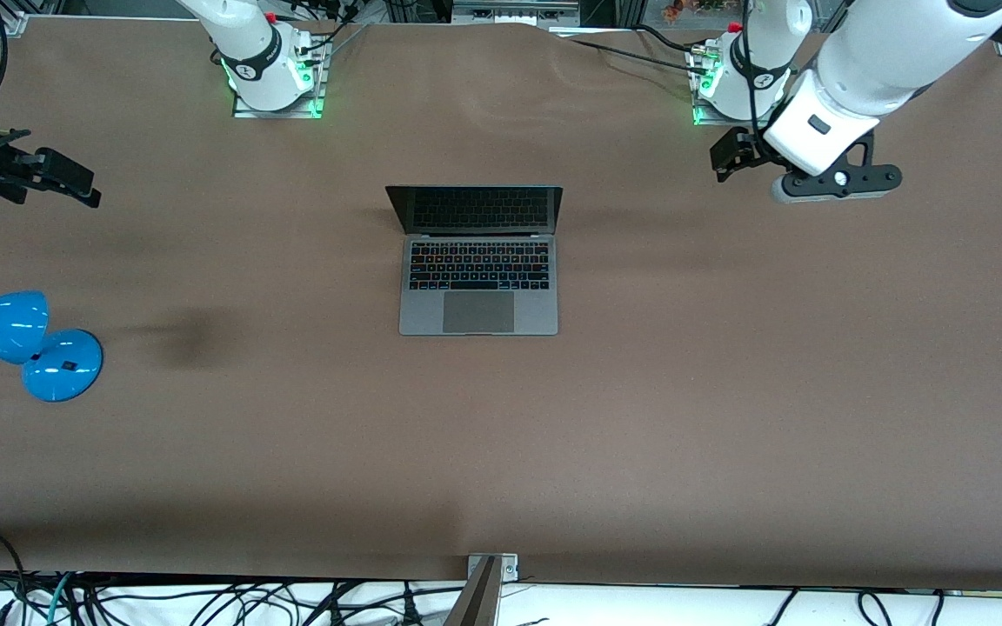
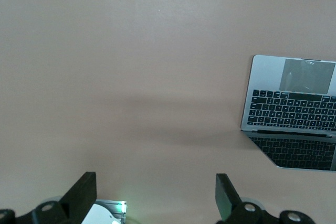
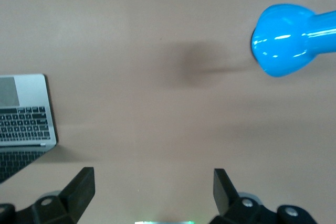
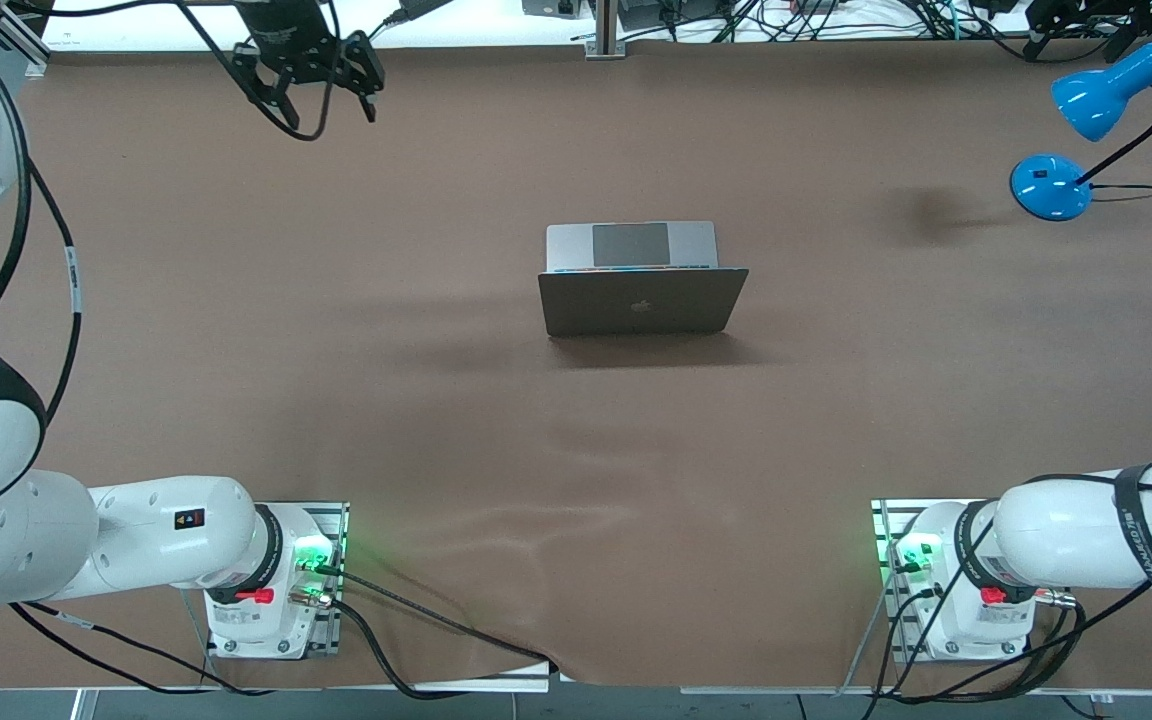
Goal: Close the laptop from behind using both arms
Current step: 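Raise the left gripper and swing it toward the laptop screen, then move the right gripper to the screen while the left gripper descends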
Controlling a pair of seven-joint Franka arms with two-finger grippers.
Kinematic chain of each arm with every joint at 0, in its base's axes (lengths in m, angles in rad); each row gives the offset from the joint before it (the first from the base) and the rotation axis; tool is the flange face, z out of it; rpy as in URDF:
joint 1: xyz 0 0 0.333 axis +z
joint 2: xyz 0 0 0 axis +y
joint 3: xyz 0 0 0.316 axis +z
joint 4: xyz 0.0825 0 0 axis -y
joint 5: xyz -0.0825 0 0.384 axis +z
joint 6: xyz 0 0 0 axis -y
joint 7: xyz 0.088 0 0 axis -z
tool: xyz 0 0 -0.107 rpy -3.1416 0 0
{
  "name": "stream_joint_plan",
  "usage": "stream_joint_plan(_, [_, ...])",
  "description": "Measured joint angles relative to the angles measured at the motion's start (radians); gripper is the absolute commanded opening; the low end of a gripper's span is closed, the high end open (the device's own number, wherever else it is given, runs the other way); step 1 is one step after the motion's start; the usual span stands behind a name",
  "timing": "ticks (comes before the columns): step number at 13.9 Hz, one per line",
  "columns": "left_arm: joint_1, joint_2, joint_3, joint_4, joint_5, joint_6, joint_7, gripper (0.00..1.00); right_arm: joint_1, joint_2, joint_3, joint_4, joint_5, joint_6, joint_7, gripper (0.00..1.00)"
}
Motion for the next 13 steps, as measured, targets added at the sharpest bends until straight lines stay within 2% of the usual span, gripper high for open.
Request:
stream_joint_plan(3, [0.0,0.0,-0.06,-0.013,-0.025,0.006,-0.064,1.0,0.052,0.016,0.01,-0.003,0.0,-0.049,-0.002,1.0])
stream_joint_plan(8, [-0.004,-0.002,-0.229,-0.026,-0.036,0.01,-0.234,0.98,0.209,0.092,0.021,-0.008,0.001,-0.211,0.002,1.0])
stream_joint_plan(11, [-0.005,-0.003,-0.284,-0.055,-0.083,0.025,-0.287,0.98,0.313,0.122,0.026,-0.032,0.012,-0.209,0.063,1.0])
stream_joint_plan(13, [-0.005,0.004,-0.304,-0.077,-0.11,0.03,-0.291,0.98,0.337,0.122,0.072,-0.071,0.03,-0.162,0.191,1.0])
